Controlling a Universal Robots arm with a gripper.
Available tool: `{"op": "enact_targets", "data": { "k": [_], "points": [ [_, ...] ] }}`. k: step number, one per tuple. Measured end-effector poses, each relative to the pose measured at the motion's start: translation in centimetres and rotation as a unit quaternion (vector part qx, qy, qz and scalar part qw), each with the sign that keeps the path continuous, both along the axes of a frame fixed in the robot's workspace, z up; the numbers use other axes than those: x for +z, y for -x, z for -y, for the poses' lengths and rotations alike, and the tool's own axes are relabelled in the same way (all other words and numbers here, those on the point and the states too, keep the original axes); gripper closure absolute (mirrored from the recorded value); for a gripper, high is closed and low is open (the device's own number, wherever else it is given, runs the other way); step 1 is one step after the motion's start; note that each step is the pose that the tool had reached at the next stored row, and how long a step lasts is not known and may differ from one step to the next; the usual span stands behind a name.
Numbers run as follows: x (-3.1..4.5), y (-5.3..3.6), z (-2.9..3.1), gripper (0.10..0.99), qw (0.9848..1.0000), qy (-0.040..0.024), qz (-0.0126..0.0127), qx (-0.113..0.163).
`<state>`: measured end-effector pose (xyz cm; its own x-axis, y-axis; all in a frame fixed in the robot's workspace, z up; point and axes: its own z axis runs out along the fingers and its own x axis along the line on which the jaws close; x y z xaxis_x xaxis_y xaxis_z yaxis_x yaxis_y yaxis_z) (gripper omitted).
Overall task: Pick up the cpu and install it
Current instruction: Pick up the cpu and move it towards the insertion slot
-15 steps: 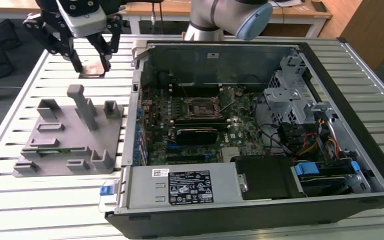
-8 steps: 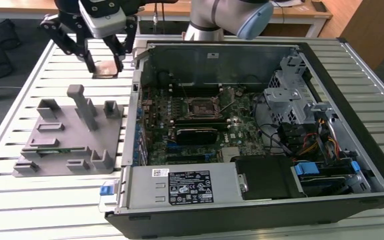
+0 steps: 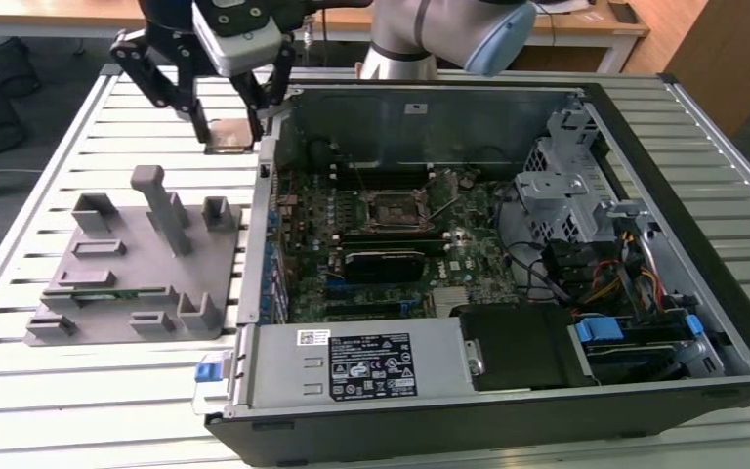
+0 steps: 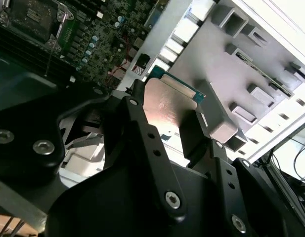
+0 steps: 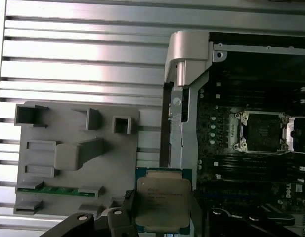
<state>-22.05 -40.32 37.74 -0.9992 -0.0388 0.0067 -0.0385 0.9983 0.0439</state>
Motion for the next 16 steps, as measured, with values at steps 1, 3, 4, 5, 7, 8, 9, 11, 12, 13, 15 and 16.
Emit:
{"op": "enact_targets", "data": {
  "k": [1,3,4,5,7,8,9,11,12,13,15,16],
  "points": [
    [-0.02,-0.29,-0.02,0.557,1.0,0.0,0.0,0.0],
    [-0.06,-0.85,-0.06,0.557,1.0,0.0,0.0,0.0],
    [-0.09,-1.16,-0.09,0.557,1.0,0.0,0.0,0.0],
    [-0.13,-1.89,-0.16,0.557,1.0,0.0,0.0,0.0],
    [-0.28,-3.75,-0.62,0.557,1.0,-0.0001,0.0,0.0],
    [-0.3,-4.06,-0.69,0.557,1.0,0.0,0.0,0.0],
    [-0.32,-4.4,-0.78,0.557,1.0,0.0,0.0,0.0],
    [-0.37,-5.05,-0.94,0.557,1.0,0.0,0.0,0.0],
    [-0.4,-5.39,-0.99,0.557,1.0,0.0,0.0,0.0],
    [-0.42,-5.7,-1.04,0.557,1.0,-0.0001,0.0,0.0],
    [-0.45,-6.3,-1.13,0.557,1.0,0.0,0.0,0.0],
    [-0.47,-6.59,-1.17,0.557,1.0,0.0,0.0,0.0]
  ]
}}
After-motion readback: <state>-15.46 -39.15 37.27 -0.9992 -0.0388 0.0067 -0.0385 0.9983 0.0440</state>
